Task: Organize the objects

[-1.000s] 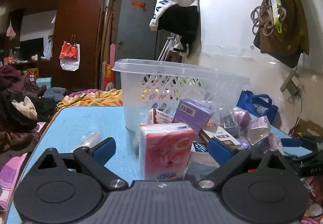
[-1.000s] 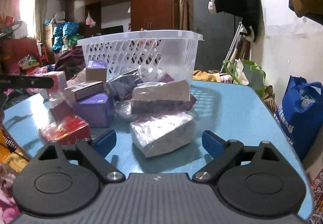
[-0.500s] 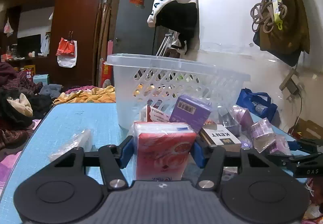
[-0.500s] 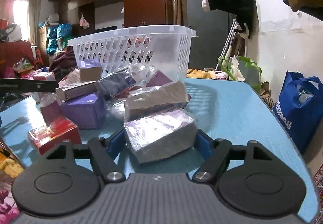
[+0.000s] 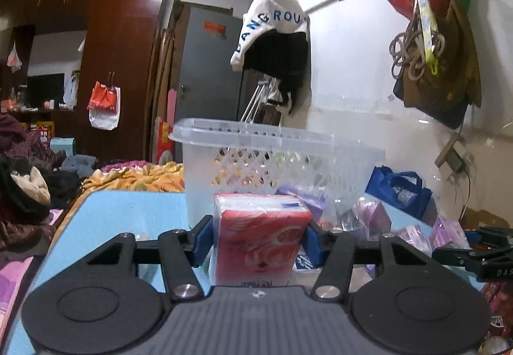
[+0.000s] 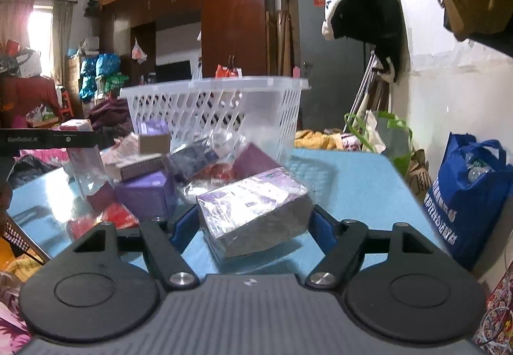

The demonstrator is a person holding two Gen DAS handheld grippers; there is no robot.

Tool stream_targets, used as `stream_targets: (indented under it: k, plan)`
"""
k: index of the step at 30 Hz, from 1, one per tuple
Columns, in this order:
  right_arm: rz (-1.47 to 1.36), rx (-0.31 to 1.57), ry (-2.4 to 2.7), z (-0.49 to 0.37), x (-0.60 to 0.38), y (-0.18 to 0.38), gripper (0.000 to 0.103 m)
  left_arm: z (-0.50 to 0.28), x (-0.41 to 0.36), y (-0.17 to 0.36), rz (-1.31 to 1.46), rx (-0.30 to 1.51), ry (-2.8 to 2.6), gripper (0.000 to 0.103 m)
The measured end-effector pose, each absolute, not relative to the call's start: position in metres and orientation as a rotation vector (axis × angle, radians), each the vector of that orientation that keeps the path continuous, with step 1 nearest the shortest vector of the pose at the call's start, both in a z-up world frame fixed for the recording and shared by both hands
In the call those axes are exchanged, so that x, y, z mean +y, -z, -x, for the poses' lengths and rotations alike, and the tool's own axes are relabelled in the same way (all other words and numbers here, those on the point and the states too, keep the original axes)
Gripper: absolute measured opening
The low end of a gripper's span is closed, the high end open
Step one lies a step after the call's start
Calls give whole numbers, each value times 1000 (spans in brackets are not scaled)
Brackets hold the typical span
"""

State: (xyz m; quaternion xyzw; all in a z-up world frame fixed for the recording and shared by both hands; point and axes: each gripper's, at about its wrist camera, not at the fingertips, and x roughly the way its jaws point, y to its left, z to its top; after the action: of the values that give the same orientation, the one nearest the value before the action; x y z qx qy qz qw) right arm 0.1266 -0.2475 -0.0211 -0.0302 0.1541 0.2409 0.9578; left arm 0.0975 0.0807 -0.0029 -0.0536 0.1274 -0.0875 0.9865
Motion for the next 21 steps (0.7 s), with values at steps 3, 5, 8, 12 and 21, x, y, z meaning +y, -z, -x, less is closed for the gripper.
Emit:
stream_targets:
  k: [3, 5, 8, 12, 21]
  plan:
    - [47, 305, -488, -130, -251, 17, 76, -99, 87, 2, 125, 247, 174, 60]
    - [37, 297, -489, -133, -252, 12, 76, -100, 92, 2, 148, 244, 182, 60]
    - [18, 289, -506, -137, -253, 7, 76, -98, 97, 1, 162, 227, 187, 60]
    - [15, 266, -515, -138, -251, 0, 76, -93, 99, -4, 171, 199, 190, 60]
    - [33, 170, -568, -148, -237, -37, 76, -104, 92, -46, 154, 143, 234, 60]
